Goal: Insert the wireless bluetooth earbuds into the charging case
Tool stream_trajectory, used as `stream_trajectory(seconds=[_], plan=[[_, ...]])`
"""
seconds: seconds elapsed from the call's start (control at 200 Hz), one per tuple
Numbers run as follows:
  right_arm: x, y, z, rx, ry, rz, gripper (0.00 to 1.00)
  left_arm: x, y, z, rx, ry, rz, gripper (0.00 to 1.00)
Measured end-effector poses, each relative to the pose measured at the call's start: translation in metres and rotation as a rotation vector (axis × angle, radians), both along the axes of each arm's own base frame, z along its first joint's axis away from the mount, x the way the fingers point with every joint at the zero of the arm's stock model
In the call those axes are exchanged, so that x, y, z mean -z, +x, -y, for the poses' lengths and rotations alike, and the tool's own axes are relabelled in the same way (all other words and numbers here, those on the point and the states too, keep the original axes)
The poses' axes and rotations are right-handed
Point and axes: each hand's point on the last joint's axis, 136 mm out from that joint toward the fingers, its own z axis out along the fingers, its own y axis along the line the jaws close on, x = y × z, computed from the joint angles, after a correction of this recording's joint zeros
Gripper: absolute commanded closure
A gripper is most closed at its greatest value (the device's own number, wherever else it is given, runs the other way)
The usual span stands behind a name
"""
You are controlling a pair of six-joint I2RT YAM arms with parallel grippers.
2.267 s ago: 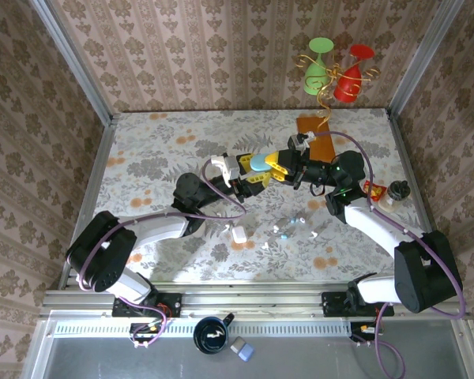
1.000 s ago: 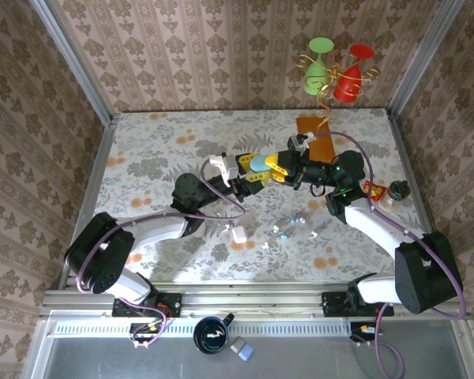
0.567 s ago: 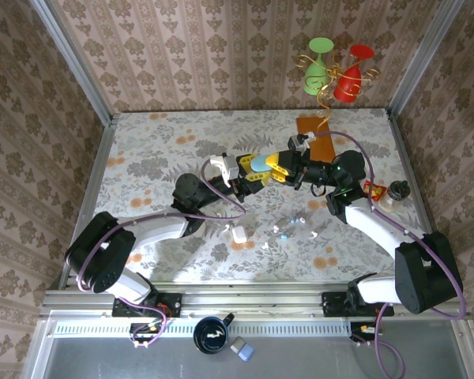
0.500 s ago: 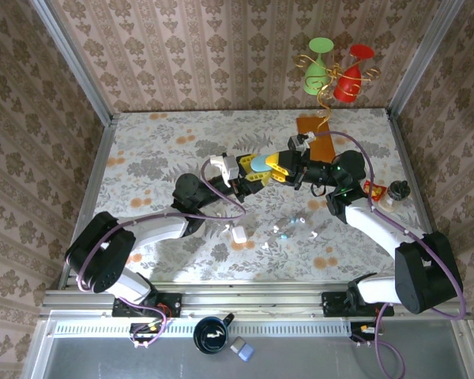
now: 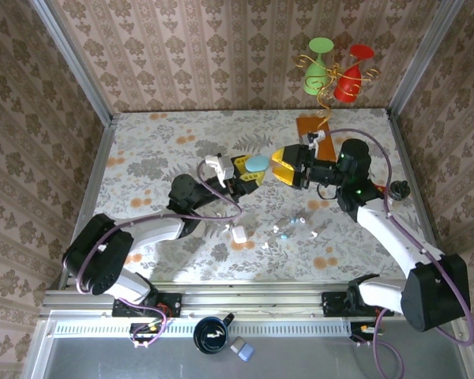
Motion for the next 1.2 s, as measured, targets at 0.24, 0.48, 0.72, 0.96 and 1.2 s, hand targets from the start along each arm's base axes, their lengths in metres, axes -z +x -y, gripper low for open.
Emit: stream_trajectory(seconds=[0.24,0.48,0.72,0.96,1.2], plan=[[-0.008,-0.007,0.016,0.099,-0.341,0.385,0.11,0.007,0.007,-0.017,0.008,0.052,-0.035,0.68],[0.000,-0.027,0.008,0.050,-0.714,0.834,0.10,0.025,-0.009,-0.017,0.135,0.139,-0.073,0.69],[0.015,-0.031,-0.012,-0.057,-0.842,1.040,0.10,0.037,-0.018,-0.011,0.224,0.178,-0.100,0.69],[0.022,-0.015,-0.020,-0.045,-0.883,1.072,0.11,0.041,-0.020,-0.007,0.273,0.161,-0.129,0.69],[0.021,-0.008,-0.019,-0.018,-0.898,1.078,0.11,0.036,-0.022,-0.009,0.297,0.139,-0.139,0.70]])
